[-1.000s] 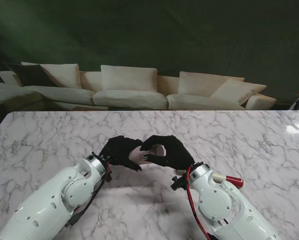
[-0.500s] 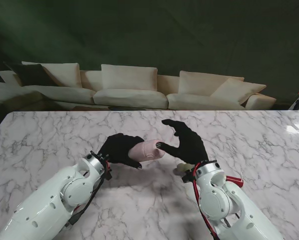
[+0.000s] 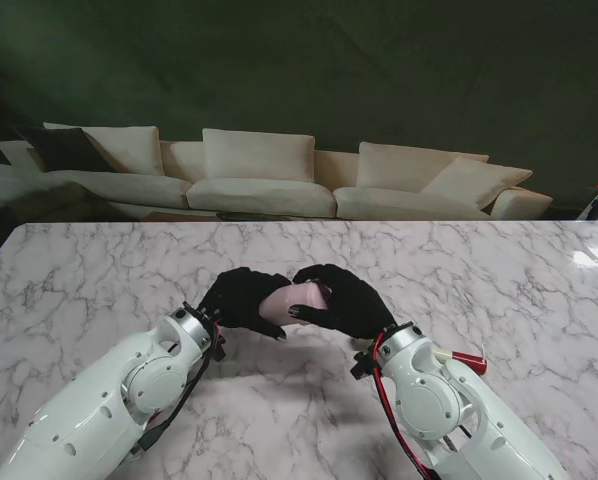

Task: Clean the thermos with cup brush

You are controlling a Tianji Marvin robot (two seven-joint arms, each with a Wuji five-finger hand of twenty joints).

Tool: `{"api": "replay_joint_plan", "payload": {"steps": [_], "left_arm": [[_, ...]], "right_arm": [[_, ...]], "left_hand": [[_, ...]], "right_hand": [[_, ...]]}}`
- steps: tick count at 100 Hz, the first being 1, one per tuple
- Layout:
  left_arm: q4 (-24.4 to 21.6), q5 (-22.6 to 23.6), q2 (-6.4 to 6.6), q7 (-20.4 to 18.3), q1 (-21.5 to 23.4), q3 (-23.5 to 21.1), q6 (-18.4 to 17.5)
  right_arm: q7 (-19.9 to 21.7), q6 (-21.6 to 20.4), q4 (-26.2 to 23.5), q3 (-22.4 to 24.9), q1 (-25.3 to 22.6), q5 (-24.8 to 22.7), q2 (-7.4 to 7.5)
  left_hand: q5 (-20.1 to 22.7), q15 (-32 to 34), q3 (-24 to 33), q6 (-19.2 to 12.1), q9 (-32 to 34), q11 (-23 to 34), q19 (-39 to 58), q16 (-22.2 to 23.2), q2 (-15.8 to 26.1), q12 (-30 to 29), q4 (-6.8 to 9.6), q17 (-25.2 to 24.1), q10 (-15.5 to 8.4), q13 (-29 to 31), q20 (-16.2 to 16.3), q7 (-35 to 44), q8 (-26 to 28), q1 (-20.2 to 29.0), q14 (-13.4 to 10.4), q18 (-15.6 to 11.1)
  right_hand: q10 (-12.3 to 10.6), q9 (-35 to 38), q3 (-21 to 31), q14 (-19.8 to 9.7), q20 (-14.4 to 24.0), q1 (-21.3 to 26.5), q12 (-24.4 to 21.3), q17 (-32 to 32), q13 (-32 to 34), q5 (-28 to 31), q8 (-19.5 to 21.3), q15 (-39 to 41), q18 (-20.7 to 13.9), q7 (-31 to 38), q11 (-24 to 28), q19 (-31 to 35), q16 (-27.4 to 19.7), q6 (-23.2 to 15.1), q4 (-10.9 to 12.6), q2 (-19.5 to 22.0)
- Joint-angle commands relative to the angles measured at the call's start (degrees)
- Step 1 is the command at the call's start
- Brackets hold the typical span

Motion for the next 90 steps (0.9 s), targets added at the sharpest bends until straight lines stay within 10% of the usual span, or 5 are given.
{"api": "replay_joint_plan", "payload": {"steps": [1, 31, 65, 76, 90], "left_arm": [[-0.64, -0.23, -0.13, -0.83, -0.42, 0.07, 0.27], [-0.59, -0.36, -0.15, -1.06, -0.67, 0.26, 0.82], [-0.5, -0.73, -0.18, -1.42, -0.87, 0.65, 1.17], [-0.5, -0.76, -0.19, -1.42, -0.85, 0.64, 1.22], [-0.51, -0.61, -0.21, -1.01, -0.73, 0.43, 1.0]], "right_arm": [[-0.26, 0.34, 0.77, -0.59, 0.6, -1.67, 0.0], [-3.52, -11.81, 4.9, -1.07, 1.98, -2.24, -0.24], [-3.49, -18.86, 6.48, -1.14, 2.11, 10.03, -1.95], [-4.98, -21.2, 7.32, -1.12, 2.25, 10.78, -2.48], [-9.46, -21.22, 7.31, 0.0, 1.62, 7.4, -3.05]], "left_hand": [[6.09, 9.83, 30.31, -9.15, 2.36, 3.27, 4.12, 3.48, 21.94, 1.62, 3.11, 2.36, -6.28, 4.73, 2.05, 6.18, 1.44, 17.15, -7.16, -5.49], [6.12, 10.14, 30.17, -9.09, 2.43, 3.39, 4.19, 3.66, 22.02, 1.72, 3.15, 2.29, -6.21, 4.83, 2.34, 6.17, 1.47, 17.22, -7.18, -5.5], [6.16, 10.28, 30.1, -8.96, 2.46, 3.44, 4.26, 3.75, 22.14, 1.78, 3.16, 2.32, -6.08, 4.85, 2.65, 6.12, 1.48, 17.31, -7.28, -5.37], [6.23, 10.41, 30.08, -8.99, 2.51, 3.5, 4.27, 3.86, 22.1, 1.81, 3.18, 2.29, -6.08, 4.68, 2.75, 6.11, 1.49, 17.33, -7.0, -5.31], [6.19, 10.47, 30.02, -9.0, 2.42, 3.45, 4.24, 3.88, 22.18, 1.8, 3.18, 2.22, -6.04, 4.65, 2.84, 6.08, 1.5, 17.32, -7.25, -5.34]], "right_hand": [[-3.1, -2.21, -0.47, -2.02, 1.77, 5.38, 0.49, -4.3, -5.56, 4.77, 2.72, -2.82, -3.52, 3.7, 1.55, 2.92, 1.72, -4.31, 2.01, -0.57], [-9.52, 6.16, 15.4, -2.06, 8.12, -1.97, -5.96, -44.48, -27.59, 21.07, 1.62, -38.31, 10.7, 7.57, -9.29, -33.53, -9.78, -9.96, -2.6, -6.09], [-14.81, 30.99, 17.25, -9.21, -0.86, 0.7, -5.18, -51.04, -17.38, 24.37, -11.4, -47.51, 13.4, 9.43, -13.04, -49.54, -14.31, -15.56, -5.48, -7.45], [-19.21, 22.44, 18.12, -9.74, -2.31, -0.31, -8.38, -53.72, -26.58, 16.47, -13.44, -53.37, 10.66, 4.88, -19.76, -51.74, -17.24, -19.06, -5.22, -6.83], [-12.43, -1.4, 16.47, -4.14, -0.82, -4.39, -11.88, -56.09, -39.61, 9.77, -7.82, -55.92, 8.2, -0.18, -21.37, -52.94, -19.66, -21.5, -1.22, -4.19]]}}
